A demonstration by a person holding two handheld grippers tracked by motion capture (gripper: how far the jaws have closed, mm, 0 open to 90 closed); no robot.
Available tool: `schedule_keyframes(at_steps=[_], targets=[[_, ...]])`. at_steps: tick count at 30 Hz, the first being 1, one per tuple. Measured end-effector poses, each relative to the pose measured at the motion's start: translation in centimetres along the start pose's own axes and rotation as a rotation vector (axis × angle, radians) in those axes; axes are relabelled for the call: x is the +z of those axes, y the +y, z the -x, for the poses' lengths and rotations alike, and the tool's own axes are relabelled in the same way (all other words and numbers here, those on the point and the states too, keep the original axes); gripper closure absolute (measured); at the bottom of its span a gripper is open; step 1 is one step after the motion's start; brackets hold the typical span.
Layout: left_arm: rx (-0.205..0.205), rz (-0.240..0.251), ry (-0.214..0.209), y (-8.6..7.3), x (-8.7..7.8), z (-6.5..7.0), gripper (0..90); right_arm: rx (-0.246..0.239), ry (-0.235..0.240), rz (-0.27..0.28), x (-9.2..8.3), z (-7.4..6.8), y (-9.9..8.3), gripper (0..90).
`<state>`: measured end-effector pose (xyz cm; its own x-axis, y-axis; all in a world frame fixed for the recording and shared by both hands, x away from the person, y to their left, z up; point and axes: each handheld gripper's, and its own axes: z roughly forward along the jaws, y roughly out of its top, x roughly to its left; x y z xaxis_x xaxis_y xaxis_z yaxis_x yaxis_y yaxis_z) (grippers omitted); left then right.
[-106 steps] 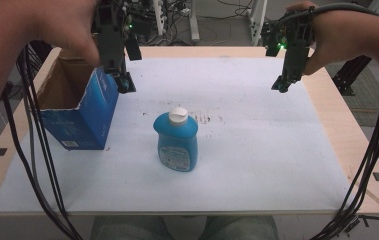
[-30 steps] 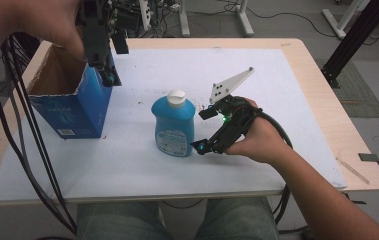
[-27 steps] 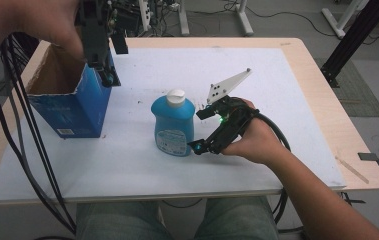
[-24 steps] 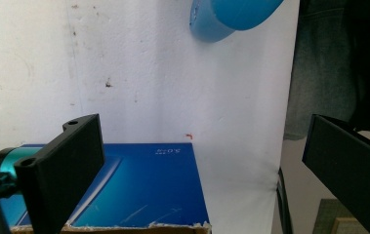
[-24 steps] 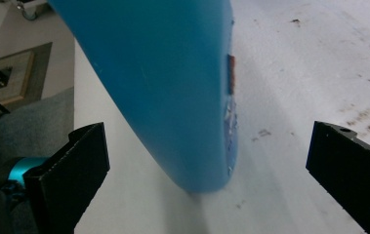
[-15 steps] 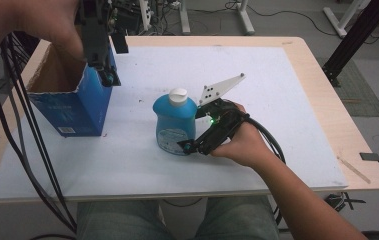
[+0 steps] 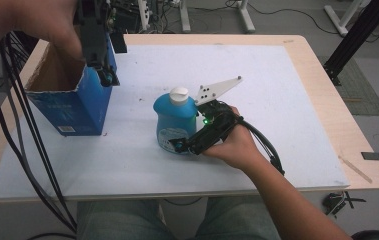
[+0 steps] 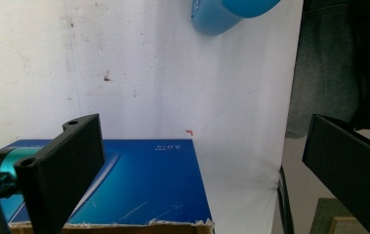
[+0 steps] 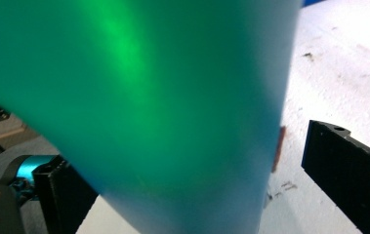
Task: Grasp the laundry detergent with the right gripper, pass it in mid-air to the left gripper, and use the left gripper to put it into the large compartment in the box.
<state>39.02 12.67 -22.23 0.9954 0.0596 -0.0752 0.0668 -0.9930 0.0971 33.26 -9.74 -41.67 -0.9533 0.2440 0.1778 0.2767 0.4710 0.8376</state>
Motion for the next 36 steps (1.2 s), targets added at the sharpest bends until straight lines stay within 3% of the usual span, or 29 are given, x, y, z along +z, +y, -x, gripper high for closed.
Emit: schedule_keyframes(at_steps=[2, 4, 7, 14, 36], targets=[[0.001, -0.005, 0.001, -0.01, 0.04, -0.07, 1.7, -0.003, -0.008, 0.014, 0.06, -0.09, -0.06, 6.4], [0.001, -0.006, 0.001, 0.0, 0.08, -0.09, 1.8, -0.011, -0.009, 0.034, 0.06, -0.17, -0.14, 13.7], [0.0, -0.006, -0.002, 0.04, 0.12, -0.08, 1.7, -0.017, -0.021, 0.069, 0.03, -0.31, -0.23, 14.4], [-0.003, -0.009, -0.001, 0.04, 0.14, -0.12, 1.7, -0.037, -0.028, 0.093, -0.11, -0.47, -0.38, 20.4], [-0.002, -0.017, -0.008, 0.39, 0.52, -0.17, 1.7, -0.08, -0.032, 0.112, -0.11, -0.82, -0.42, 31.3]])
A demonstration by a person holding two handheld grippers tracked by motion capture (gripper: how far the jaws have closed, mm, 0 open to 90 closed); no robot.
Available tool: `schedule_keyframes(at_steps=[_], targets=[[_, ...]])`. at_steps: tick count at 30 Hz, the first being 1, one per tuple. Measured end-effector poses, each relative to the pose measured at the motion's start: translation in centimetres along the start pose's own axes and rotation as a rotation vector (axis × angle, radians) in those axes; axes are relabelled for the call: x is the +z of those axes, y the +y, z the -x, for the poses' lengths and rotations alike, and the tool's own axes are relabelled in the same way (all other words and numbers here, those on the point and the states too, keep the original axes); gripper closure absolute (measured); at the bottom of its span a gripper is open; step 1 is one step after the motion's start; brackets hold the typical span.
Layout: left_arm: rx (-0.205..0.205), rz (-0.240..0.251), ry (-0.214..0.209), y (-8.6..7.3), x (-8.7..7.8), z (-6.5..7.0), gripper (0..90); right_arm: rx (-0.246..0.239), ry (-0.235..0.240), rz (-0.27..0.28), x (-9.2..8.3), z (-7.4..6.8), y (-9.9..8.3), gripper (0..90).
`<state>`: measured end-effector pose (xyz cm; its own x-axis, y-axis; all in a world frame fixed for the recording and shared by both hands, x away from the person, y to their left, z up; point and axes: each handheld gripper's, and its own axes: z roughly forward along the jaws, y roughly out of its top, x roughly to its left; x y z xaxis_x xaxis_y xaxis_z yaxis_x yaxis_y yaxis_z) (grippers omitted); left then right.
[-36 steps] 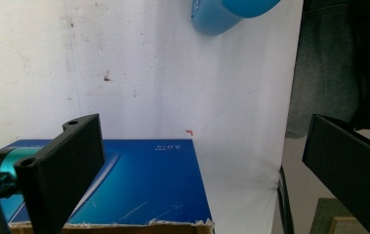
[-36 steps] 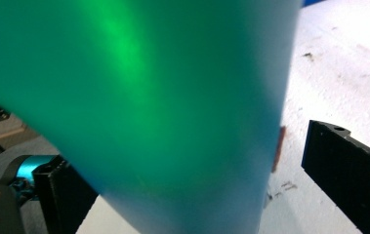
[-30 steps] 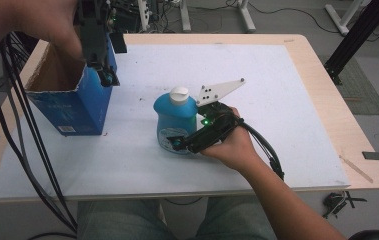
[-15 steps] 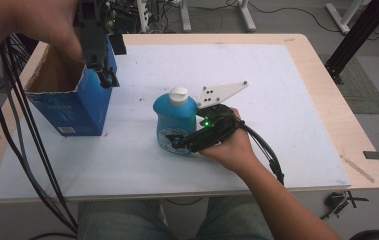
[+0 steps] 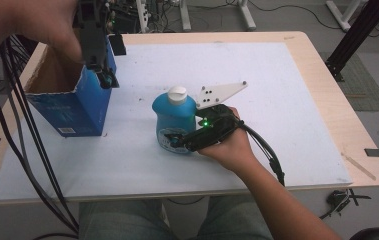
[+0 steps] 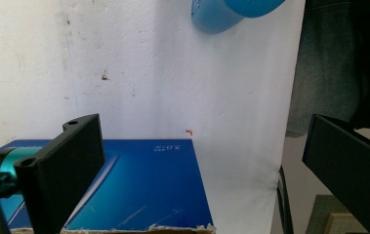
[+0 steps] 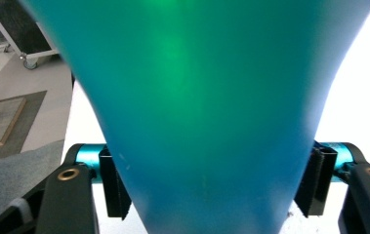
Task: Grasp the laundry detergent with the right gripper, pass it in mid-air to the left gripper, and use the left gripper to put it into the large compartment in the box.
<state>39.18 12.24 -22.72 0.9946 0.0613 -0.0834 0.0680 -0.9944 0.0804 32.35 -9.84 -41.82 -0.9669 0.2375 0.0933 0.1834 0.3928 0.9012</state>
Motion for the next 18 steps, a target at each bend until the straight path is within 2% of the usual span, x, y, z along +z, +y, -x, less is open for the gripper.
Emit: schedule_keyframes(at_steps=[18], targets=[[0.016, -0.008, -0.003, 0.5, 0.11, 0.2, 1.7, -0.029, -0.01, 0.013, 0.08, 0.0, -0.07, 41.3]])
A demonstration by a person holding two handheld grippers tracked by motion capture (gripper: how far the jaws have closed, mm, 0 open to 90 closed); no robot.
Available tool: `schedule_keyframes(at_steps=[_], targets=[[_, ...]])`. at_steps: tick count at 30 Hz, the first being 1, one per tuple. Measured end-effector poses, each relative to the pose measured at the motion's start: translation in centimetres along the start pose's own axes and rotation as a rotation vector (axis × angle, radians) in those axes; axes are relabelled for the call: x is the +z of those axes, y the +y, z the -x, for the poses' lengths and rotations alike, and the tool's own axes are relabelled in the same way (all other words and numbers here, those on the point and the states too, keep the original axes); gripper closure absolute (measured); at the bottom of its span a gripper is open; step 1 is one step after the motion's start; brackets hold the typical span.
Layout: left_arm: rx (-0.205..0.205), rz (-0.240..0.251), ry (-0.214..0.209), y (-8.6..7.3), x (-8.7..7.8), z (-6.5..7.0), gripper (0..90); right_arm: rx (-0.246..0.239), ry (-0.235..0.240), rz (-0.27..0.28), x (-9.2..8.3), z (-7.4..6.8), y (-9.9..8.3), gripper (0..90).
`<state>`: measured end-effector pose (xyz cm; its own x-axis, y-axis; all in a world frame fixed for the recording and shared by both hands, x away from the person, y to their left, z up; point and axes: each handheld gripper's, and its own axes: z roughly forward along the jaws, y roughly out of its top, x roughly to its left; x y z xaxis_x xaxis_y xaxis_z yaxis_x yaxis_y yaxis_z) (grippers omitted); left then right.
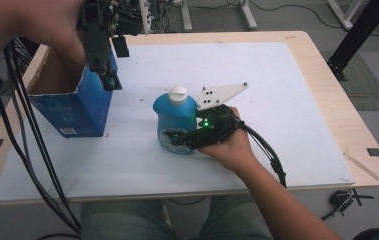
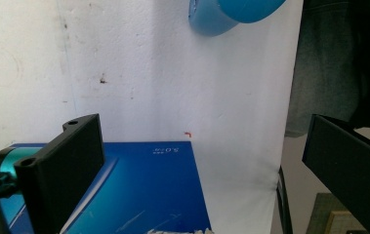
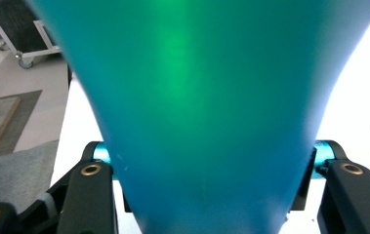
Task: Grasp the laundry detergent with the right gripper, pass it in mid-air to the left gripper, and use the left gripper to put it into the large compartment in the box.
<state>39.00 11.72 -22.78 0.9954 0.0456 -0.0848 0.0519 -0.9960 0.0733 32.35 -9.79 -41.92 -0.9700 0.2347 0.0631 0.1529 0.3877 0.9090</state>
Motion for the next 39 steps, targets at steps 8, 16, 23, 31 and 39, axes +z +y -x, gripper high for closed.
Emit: schedule_keyframes(at_steps=[8, 16, 23, 31, 39], targets=[[0.008, 0.0, -0.012, 0.7, 0.0, 0.7, 1.7, -0.056, -0.024, 0.0, -0.2, -0.3, 0.1, 46.0], [0.027, -0.009, -0.015, 1.5, 0.1, 1.3, 1.8, -0.071, -0.017, -0.007, -0.3, -0.5, 0.3, 46.8], [0.025, 0.003, -0.027, 1.8, -0.1, 1.8, 1.7, -0.08, 0.0, -0.011, -1.0, -0.7, 1.6, 46.7], [0.041, 0.006, -0.028, 2.3, -0.3, 2.8, 1.7, -0.119, 0.041, -0.032, -1.3, -1.1, 4.4, 46.8], [0.08, 0.017, -0.028, 3.5, -0.4, 4.4, 1.7, -0.116, 0.068, -0.043, -1.2, -0.9, 6.0, 46.8]])
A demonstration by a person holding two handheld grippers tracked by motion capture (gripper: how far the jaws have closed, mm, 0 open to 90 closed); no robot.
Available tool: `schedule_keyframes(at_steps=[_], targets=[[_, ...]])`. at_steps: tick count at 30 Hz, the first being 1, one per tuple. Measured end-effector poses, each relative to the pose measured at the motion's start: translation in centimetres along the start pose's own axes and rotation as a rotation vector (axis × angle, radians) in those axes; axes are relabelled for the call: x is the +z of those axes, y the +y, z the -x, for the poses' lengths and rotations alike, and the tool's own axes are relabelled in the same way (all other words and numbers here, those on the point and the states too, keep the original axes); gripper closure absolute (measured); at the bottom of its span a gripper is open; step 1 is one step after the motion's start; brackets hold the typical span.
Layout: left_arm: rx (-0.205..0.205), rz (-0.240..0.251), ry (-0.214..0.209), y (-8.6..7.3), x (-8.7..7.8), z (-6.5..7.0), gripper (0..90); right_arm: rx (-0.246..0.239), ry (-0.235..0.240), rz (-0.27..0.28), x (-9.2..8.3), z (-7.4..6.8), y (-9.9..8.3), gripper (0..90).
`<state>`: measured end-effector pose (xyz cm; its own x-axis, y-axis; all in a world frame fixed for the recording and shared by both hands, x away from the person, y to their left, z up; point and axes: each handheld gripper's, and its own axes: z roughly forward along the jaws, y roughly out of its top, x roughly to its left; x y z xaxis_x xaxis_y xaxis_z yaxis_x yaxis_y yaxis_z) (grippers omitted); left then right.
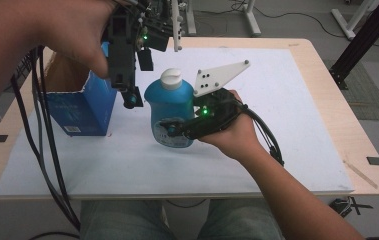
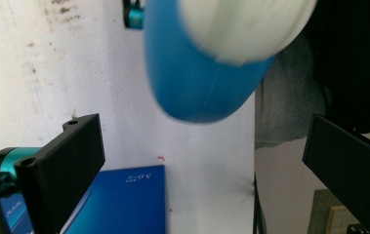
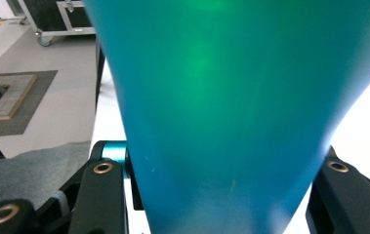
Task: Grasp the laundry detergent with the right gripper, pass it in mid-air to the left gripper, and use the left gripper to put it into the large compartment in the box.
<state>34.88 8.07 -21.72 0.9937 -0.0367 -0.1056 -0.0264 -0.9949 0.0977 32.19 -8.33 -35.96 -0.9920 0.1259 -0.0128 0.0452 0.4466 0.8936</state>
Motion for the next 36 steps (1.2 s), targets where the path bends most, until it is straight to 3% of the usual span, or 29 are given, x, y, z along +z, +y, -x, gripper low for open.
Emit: schedule_keyframes(at_steps=[5, 17, 27, 36], targets=[[0.008, 0.006, 0.015, 0.8, 0.0, 0.7, 1.8, 0.004, 0.023, -0.013, 0.2, 0.0, 0.7, 46.8], [-0.03, 0.028, 0.027, 1.3, -0.1, 1.4, 1.8, 0.02, 0.077, 0.001, 0.8, 0.1, 2.3, 46.8], [-0.052, 0.017, 0.034, 1.7, 0.4, 1.1, 1.8, 0.003, 0.072, -0.006, 1.2, -0.1, 2.4, 46.8], [-0.062, 0.003, 0.04, 1.9, 0.8, 0.9, 4.2, 0.021, 0.08, -0.001, 1.1, -0.1, 2.4, 46.8]])
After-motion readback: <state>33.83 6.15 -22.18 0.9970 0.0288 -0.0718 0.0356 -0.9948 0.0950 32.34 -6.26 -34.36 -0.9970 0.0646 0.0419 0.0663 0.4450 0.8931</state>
